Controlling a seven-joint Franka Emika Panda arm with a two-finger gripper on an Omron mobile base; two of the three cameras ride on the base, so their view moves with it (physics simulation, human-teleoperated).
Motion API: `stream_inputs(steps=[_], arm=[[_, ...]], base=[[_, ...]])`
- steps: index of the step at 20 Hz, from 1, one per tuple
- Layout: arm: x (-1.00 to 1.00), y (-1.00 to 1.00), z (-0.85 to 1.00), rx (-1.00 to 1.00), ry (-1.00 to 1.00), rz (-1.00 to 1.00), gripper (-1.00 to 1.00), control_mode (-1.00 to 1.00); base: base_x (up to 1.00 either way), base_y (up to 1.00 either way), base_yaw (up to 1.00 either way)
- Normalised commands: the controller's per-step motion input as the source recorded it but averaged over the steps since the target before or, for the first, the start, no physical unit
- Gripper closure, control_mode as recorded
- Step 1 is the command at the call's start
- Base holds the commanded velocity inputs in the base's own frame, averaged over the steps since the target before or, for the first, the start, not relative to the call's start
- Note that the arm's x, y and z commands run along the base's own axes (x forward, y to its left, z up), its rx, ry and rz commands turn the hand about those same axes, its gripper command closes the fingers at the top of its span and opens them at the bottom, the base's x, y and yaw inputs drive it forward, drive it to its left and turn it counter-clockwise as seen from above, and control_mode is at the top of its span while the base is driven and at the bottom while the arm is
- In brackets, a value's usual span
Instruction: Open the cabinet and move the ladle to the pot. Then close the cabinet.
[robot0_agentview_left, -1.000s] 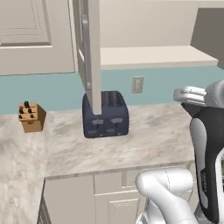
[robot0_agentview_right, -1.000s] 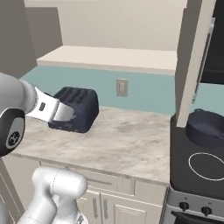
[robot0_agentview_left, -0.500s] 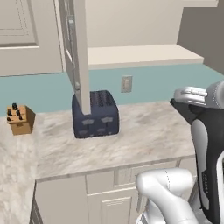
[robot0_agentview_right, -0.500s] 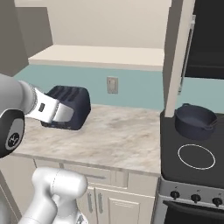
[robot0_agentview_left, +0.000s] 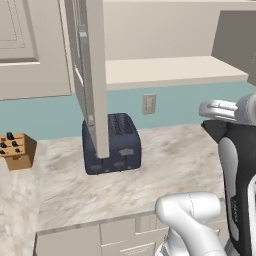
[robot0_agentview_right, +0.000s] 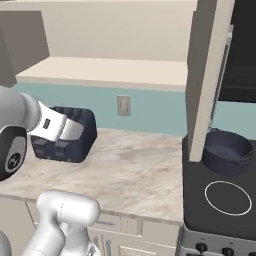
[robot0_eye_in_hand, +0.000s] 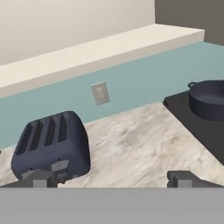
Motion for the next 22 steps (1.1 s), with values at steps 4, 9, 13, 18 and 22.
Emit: stream_inputs(steps=[4,9,13,18,22], arm=[[0.0,0.0,0.0,0.0,0.0,0.0,-1.0,1.0],[0.0,0.0,0.0,0.0,0.0,0.0,-1.0,1.0],[0.0,0.0,0.0,0.0,0.0,0.0,-1.0,1.0],[0.0,0.0,0.0,0.0,0.0,0.0,-1.0,1.0],[0.0,0.0,0.0,0.0,0.0,0.0,-1.0,1.0]], base=[[1.0,-0.11,0.0],[0.98,-0.01,0.0],[0.81,-0.12,0.15],[0.7,-0.22,0.06],[0.36,-0.11,0.0]])
